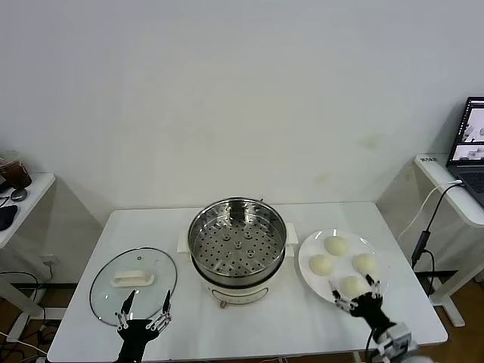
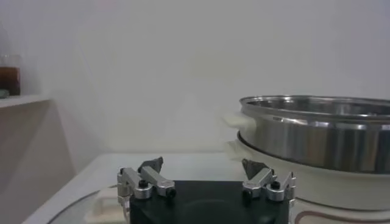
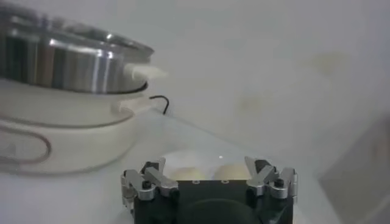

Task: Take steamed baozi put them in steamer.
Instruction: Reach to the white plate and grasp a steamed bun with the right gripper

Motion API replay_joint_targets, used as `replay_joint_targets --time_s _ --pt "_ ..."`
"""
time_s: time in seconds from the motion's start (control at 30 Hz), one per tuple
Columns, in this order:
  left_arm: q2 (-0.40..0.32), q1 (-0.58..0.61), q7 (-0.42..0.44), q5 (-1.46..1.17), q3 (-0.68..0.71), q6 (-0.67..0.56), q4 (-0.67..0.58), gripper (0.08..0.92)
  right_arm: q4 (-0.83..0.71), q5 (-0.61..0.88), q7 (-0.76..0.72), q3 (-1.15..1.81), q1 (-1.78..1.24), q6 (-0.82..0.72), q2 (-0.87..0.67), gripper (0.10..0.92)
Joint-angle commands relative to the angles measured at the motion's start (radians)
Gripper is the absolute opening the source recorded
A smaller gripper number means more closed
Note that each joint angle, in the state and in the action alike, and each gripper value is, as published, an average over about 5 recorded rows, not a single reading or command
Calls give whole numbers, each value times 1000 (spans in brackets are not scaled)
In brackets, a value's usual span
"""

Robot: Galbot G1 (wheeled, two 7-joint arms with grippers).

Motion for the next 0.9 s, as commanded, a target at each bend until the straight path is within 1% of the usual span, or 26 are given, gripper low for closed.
replay_joint_targets --time_s 0.03,0.07,0.23,0.4,0.63,0.77,0.9 --pt "-4 -4 20 33 -28 -36 10 823 -108 -217 -193 -37 222 -29 -312 823" --pt "-6 -4 20 37 -29 -37 11 823 -118 -225 -207 -54 243 -29 -328 823" --pt "-20 5 22 69 -36 -47 13 823 -221 -334 -375 -247 474 -42 -461 823" --pt "-29 12 21 81 -53 -60 15 823 -344 -417 -538 -506 771 -53 -506 823" --pt "-32 11 20 94 -78 -63 21 823 -569 -423 -680 -915 1157 -12 -439 823" --pt "-34 4 20 95 -83 -64 25 823 -677 -395 -713 -1095 1316 4 -376 823" --pt "-36 -4 20 98 -86 -66 31 823 -756 -365 -726 -1202 1392 -6 -315 823"
